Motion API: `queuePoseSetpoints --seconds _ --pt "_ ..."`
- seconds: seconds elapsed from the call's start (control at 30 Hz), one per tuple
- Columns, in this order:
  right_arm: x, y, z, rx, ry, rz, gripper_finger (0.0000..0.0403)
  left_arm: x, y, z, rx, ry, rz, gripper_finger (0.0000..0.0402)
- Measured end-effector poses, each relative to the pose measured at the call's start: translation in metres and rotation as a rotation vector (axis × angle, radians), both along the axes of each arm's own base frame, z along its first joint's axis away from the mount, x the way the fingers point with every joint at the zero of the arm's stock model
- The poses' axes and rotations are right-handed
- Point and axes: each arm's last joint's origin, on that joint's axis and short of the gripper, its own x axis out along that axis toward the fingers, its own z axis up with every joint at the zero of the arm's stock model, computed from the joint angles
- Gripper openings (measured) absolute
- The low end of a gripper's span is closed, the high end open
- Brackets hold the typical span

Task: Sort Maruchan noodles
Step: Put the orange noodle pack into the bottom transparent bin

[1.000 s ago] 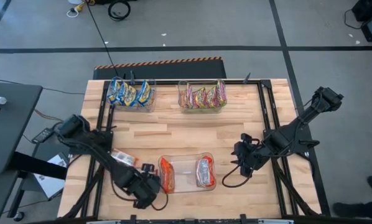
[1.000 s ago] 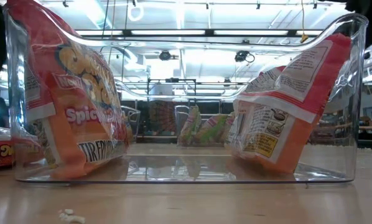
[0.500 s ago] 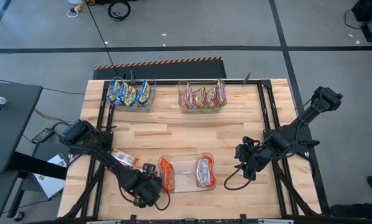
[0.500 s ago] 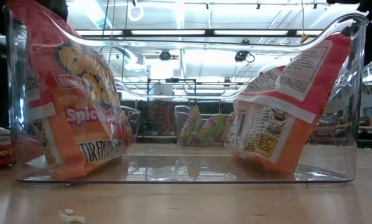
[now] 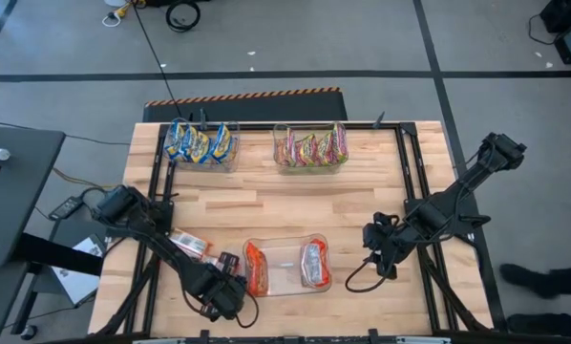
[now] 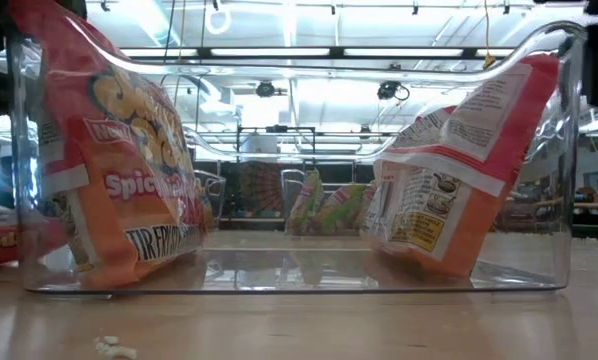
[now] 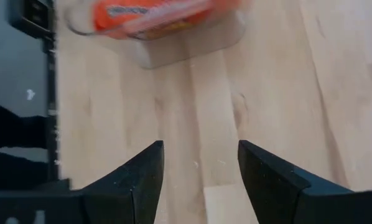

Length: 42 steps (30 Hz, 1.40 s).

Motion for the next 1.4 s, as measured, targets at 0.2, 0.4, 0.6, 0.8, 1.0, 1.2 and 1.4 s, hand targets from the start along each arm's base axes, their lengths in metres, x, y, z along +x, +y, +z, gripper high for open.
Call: queuePoseSetpoints --seconds 0.2,0.4,0.6,0.8,1.0,1.2,1.4 --pt "0.007 0.008 0.030 0.083 -0.092 0.093 0.0211 -0.002 0.000 0.029 -0.056 0.018 -0.007 0.0010" --pt "0.015 0.016 0.059 0.282 -0.150 0.251 0.0210 -0.004 0.000 0.035 -0.078 0.052 -0.021 0.0055" --pt "0.015 0.012 0.066 0.250 -0.147 0.209 0.0210 -0.012 0.001 0.040 -0.156 0.176 -0.033 0.0141" --pt "0.012 0.010 0.062 0.249 -0.085 0.176 0.0210 -0.022 0.003 0.064 -0.229 0.132 -0.140 0.0213" --pt "0.007 0.006 0.056 0.194 -0.008 0.129 0.0210 -0.021 0.008 0.068 -0.166 0.064 -0.158 0.0265" --pt "0.008 0.003 0.055 0.114 -0.042 0.100 0.0210 -0.019 0.009 0.064 -0.149 0.080 -0.228 0.0285" --pt "0.010 0.003 0.052 0.063 -0.061 0.090 0.0210 -0.015 0.006 0.051 -0.120 0.108 -0.231 0.0286"
